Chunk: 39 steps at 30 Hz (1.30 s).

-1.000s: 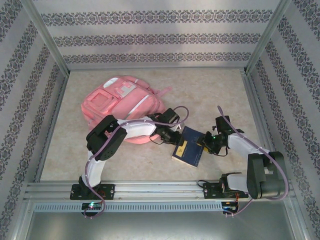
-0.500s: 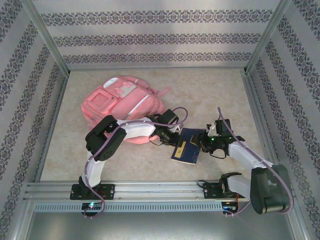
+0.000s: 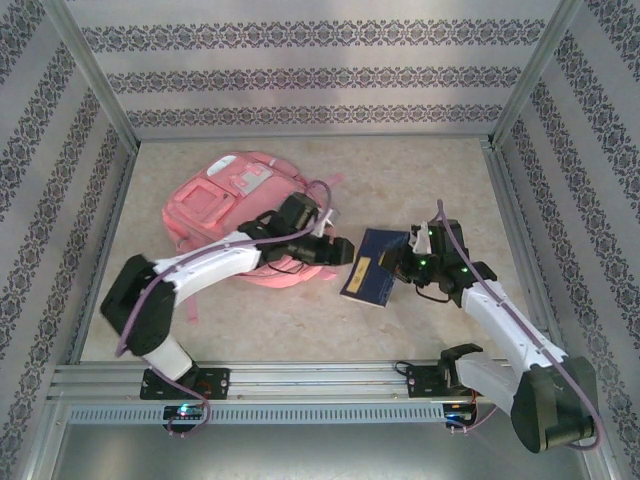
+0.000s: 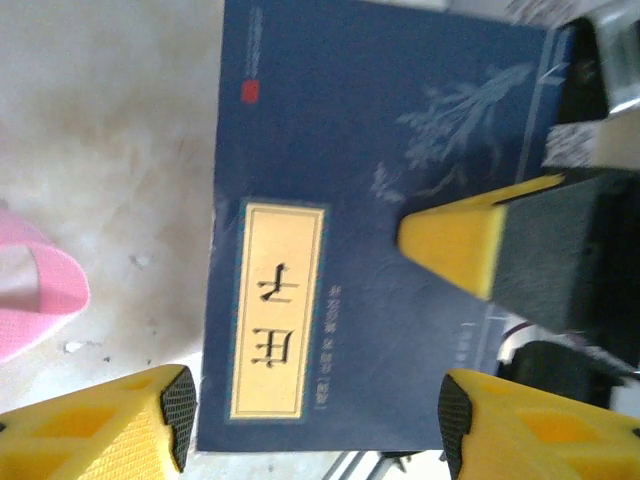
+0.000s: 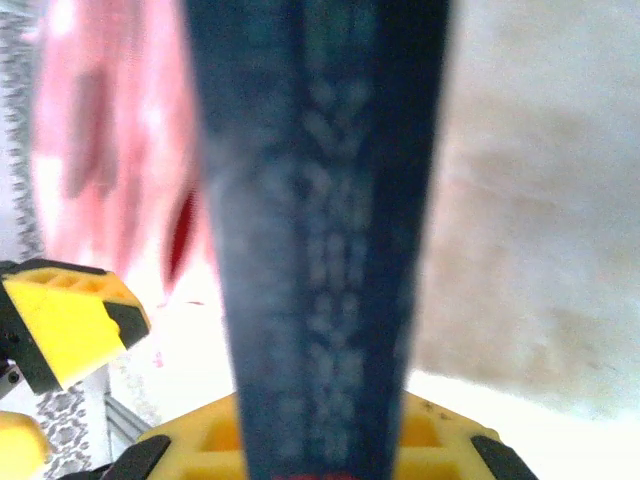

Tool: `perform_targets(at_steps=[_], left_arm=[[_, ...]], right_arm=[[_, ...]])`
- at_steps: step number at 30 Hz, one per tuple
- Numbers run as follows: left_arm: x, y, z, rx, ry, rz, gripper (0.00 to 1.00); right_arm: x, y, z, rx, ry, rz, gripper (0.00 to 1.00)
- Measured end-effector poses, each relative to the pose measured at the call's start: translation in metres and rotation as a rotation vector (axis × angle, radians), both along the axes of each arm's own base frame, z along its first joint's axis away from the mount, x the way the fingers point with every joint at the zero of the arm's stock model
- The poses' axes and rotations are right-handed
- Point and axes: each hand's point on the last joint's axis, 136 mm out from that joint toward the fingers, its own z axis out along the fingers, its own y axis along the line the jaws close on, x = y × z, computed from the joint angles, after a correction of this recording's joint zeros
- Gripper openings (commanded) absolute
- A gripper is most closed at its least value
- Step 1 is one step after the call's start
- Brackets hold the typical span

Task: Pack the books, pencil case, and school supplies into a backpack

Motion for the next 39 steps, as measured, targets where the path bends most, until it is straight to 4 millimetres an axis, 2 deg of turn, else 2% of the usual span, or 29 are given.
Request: perform_targets(at_steps=[2,5,8,11,15,21,28,35,39], left_arm=[[0.006,0.015,0.025,-0.032,-0.040,0.038,0.69],[0.010,0.036,0.048,-0.051,-0.071,0.084,0.69],[0.005,0.050,0.057,-0.040,-0.086,0.093,0.68],[-0.005,0.056,0.064,-0.042,-0.098,0.077,0.68],[-0.019,0.065,0.071,-0.073,-0.104,0.058,0.68],[-0.034,0.077,0.084,-0.191,-0.107,0.041,0.65],[-0.048,0.074,0.100,-0.367,-0.095,-0.007,0.60],[-0.049,0.082,0.130,-0.513,-0.151,-0.001,0.48],[-0.048,0.083,0.144,-0.599,-0.167,-0.004,0.34]], right_arm=[[0.008,0.010,0.026,0.038,-0.065,0.023,0.00],[0.016,0.026,0.064,0.146,-0.153,0.071,0.00],[0.019,0.044,0.095,0.247,-0.206,0.148,0.00],[0.010,0.065,0.122,0.326,-0.246,0.266,0.00],[-0.003,0.080,0.146,0.403,-0.274,0.381,0.00],[-0.014,0.090,0.166,0.473,-0.277,0.469,0.00],[-0.025,0.100,0.178,0.521,-0.257,0.539,0.00],[-0.031,0.104,0.184,0.547,-0.244,0.563,0.00],[-0.040,0.110,0.189,0.561,-0.247,0.591,0.00]])
